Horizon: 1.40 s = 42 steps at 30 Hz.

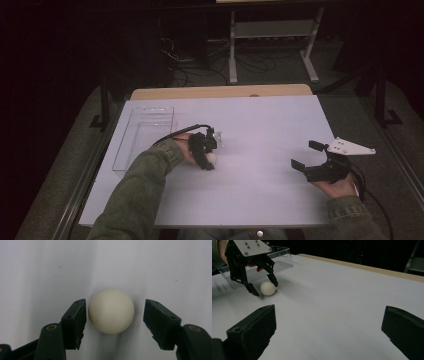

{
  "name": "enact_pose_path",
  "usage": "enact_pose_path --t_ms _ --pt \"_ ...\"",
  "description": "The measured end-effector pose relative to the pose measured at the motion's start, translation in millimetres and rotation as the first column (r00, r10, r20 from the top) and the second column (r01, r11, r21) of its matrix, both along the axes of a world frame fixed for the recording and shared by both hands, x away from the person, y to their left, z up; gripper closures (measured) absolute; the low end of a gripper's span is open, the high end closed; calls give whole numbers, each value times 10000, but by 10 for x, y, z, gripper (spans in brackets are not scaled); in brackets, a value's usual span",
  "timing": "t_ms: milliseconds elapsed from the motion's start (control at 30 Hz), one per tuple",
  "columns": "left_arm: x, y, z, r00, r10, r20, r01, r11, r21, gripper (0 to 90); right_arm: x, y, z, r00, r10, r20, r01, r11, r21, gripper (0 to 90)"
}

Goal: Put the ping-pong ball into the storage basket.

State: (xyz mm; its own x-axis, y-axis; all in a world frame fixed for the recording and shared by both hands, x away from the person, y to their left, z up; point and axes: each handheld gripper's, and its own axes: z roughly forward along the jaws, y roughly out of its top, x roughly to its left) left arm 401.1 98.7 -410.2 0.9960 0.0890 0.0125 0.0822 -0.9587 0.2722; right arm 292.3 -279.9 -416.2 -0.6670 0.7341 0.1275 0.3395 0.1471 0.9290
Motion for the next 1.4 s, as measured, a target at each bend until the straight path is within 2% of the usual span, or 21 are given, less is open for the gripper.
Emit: enact_pose_path --t_ms 100,200,367,667,1400 --pt "0 -1 0 10000 -33 58 33 10000 64 407 1 2 -2 10000 17 6 -17 10000 0 0" --pt "5 1 -6 9999 15 163 -18 9999 153 499 2 3 -3 10000 29 7 -29 10000 -24 0" --pt "15 14 5 9998 56 181 -59 9998 169 504 4 3 -4 10000 10 -2 -10 10000 -25 0" --pt "16 51 75 9997 184 171 -184 9998 -48 506 8 8 -7 10000 47 1 -47 10000 -84 0" --pt "2 128 278 9993 216 290 -214 9998 -52 507 16 11 -14 9999 81 -80 -81 9999 -72 0"
